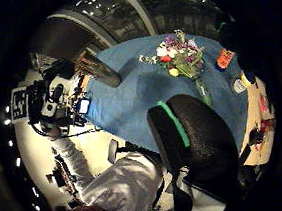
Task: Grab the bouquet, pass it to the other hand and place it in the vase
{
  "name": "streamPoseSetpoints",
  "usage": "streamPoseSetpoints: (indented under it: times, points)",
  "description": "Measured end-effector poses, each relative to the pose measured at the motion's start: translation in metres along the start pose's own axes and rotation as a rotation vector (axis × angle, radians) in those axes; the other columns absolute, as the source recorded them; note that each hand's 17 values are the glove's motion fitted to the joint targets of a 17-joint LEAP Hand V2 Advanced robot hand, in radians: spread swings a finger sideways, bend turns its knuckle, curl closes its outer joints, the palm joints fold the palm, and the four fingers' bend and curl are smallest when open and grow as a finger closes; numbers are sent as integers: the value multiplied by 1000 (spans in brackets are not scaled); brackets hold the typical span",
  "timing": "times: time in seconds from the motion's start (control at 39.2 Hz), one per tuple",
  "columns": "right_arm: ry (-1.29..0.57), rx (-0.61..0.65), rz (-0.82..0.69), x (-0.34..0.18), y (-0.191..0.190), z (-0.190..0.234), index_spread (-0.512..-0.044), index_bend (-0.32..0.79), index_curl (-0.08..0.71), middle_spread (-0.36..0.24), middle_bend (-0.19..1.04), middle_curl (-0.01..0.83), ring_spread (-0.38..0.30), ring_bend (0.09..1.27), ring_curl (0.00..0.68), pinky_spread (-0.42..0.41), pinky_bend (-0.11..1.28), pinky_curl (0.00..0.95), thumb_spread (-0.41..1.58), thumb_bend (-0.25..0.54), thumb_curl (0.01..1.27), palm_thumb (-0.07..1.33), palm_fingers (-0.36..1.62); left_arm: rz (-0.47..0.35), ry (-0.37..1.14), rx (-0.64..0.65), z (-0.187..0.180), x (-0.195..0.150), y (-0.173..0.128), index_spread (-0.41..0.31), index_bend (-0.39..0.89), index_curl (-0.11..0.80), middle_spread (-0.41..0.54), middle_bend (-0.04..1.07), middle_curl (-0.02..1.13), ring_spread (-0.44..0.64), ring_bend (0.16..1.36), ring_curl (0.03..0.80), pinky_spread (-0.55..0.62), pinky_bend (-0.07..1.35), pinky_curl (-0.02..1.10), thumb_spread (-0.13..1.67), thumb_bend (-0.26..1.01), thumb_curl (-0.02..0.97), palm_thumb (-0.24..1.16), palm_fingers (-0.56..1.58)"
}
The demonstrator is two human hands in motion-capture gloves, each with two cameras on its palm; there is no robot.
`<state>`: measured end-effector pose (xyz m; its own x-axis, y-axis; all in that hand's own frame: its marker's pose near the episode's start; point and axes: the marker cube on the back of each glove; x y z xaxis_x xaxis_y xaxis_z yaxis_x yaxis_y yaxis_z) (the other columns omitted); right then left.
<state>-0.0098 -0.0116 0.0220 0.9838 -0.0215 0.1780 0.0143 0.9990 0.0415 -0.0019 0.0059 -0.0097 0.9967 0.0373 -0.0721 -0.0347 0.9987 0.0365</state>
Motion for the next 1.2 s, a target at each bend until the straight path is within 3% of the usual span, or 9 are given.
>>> streamPoseSetpoints:
  times: [0.36, 0.41, 0.43, 0.46, 0.48, 0.82, 0.97, 1.12, 1.2]
  points:
    - [143, -23, 22, 16, 32, -27, -310, 116, 204, -132, 340, 287, -77, 439, 290, 37, 308, 259, 1160, 155, 139, 398, 676, 104, -37, -59, 7, 33, -5, -81, 255, 297, 70, 167, 251, 137, 403, 236, 257, 199, 236, 1126, 24, 166, 191, 549]
    - [137, -42, 43, 20, 35, -29, -316, 7, 170, -96, 326, 292, -78, 480, 307, 44, 360, 281, 1150, 110, 136, 347, 617, 125, -29, -48, 7, 38, -7, -74, 209, 296, 78, 157, 253, 146, 412, 244, 261, 216, 248, 1132, 9, 172, 181, 513]
    - [130, -52, 56, 22, 37, -31, -315, 61, 183, -95, 334, 301, -78, 476, 309, 41, 343, 279, 1166, 122, 144, 375, 628, 137, -24, -41, 7, 41, -8, -73, 205, 302, 80, 159, 256, 147, 414, 248, 262, 215, 252, 1142, 6, 176, 183, 515]
    - [120, -59, 69, 24, 38, -33, -312, -84, 132, -75, 289, 290, -68, 524, 323, 69, 451, 313, 1123, 55, 133, 282, 549, 150, -18, -34, 7, 45, -9, -68, 186, 301, 81, 161, 258, 149, 413, 248, 269, 218, 254, 1135, -3, 180, 178, 503]
    - [109, -64, 81, 26, 40, -36, -302, -104, 116, -64, 282, 296, -61, 547, 333, 85, 499, 327, 1103, 27, 133, 249, 519, 163, -12, -28, 7, 50, -9, -66, 181, 304, 82, 162, 260, 150, 414, 251, 266, 222, 260, 1137, -7, 183, 178, 504]
    - [-7, -89, 337, 71, 18, -49, -183, -8, 18, 0, 371, 355, -25, 670, 358, 123, 714, 379, 1006, -31, 194, 206, 556, 264, -12, -12, 15, 86, 0, -55, 167, 337, 86, 165, 284, 166, 418, 271, 284, 216, 290, 1135, -18, 227, 188, 469]
    - [-113, -178, 466, 105, -15, -9, -148, 41, 27, -23, 386, 378, -68, 712, 374, 71, 730, 384, 940, -29, 223, 209, 642, 317, -89, -57, 30, 90, 15, -53, 172, 346, 88, 166, 290, 171, 420, 277, 288, 216, 300, 1136, -12, 242, 208, 465]
    - [-267, -586, 624, 116, -21, 70, -135, 55, 43, -29, 375, 393, -84, 711, 385, 44, 736, 388, 916, -25, 250, 228, 638, 336, -120, -65, 48, 89, 25, -55, 176, 357, 90, 168, 297, 173, 422, 283, 290, 203, 306, 1136, -13, 256, 232, 460]
    - [-253, -422, 582, 129, -41, 109, -132, 59, 51, -33, 372, 399, -89, 700, 384, 36, 738, 386, 914, -20, 261, 250, 637, 336, -132, -71, 53, 86, 27, -55, 175, 361, 90, 168, 300, 175, 420, 284, 296, 200, 309, 1141, -13, 260, 242, 458]
